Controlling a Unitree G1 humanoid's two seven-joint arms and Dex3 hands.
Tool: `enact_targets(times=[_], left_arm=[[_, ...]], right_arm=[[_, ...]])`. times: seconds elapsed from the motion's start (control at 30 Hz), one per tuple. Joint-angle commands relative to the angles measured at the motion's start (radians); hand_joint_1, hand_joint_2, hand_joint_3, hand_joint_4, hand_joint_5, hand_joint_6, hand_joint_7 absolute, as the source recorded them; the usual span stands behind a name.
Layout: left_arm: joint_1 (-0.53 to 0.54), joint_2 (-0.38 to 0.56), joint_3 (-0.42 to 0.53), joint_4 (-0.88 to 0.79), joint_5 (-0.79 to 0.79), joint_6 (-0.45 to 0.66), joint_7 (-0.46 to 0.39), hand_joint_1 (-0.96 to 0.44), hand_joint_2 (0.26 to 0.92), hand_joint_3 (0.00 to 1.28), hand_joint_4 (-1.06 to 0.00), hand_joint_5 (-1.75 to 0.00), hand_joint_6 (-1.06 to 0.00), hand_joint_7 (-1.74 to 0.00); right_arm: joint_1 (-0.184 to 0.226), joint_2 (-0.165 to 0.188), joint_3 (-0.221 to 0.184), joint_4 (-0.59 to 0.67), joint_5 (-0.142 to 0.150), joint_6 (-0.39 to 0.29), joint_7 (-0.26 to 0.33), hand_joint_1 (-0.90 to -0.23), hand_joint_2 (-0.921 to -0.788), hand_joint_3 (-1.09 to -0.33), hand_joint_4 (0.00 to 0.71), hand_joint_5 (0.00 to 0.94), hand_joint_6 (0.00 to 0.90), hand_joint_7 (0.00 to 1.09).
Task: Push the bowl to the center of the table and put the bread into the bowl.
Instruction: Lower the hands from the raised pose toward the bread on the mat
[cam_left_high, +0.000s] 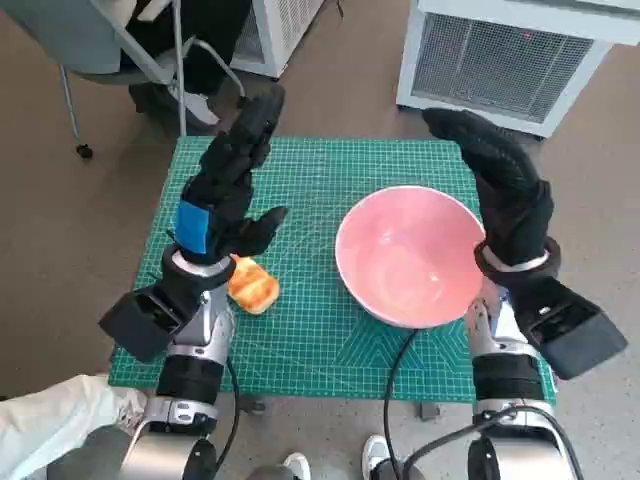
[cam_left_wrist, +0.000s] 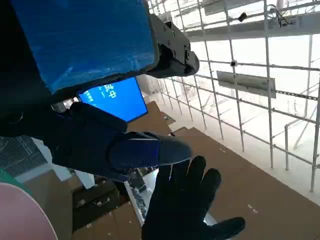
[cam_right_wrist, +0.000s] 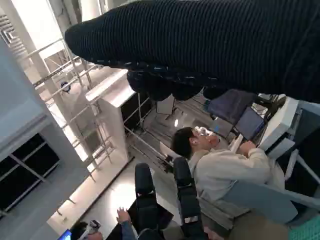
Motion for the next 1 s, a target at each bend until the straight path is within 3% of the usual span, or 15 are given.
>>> enact_targets(times=[0.03, 0.77, 1.0], left_arm=[[-0.015, 0.006, 0.002, -0.018, -0.011, -0.003, -0.002, -0.52, 0.921, 0.28, -0.25, -0.01, -0.43, -0.02], [-0.002, -0.007, -0.001, -0.033, -0.012, 0.013, 0.006, -0.51, 0.921, 0.26, -0.26, -0.01, -0.44, -0.02], [0.003, -0.007, -0.002, -0.034, -0.01, 0.005, 0.002, -0.51, 0.921, 0.26, -0.26, 0.0, -0.44, -0.01]], right_arm=[[0.019, -0.004, -0.001, 0.009, -0.005, 0.009, -0.005, -0.539, -0.921, -0.822, 0.219, 0.002, -0.001, 0.59], [0.022, -0.011, -0.01, 0.008, 0.002, 0.005, -0.003, -0.53, -0.921, -0.835, 0.214, 0.0, -0.001, 0.58], [0.038, -0.043, -0.038, 0.003, 0.039, 0.005, 0.017, -0.529, -0.921, -0.855, 0.21, 0.001, -0.001, 0.56]])
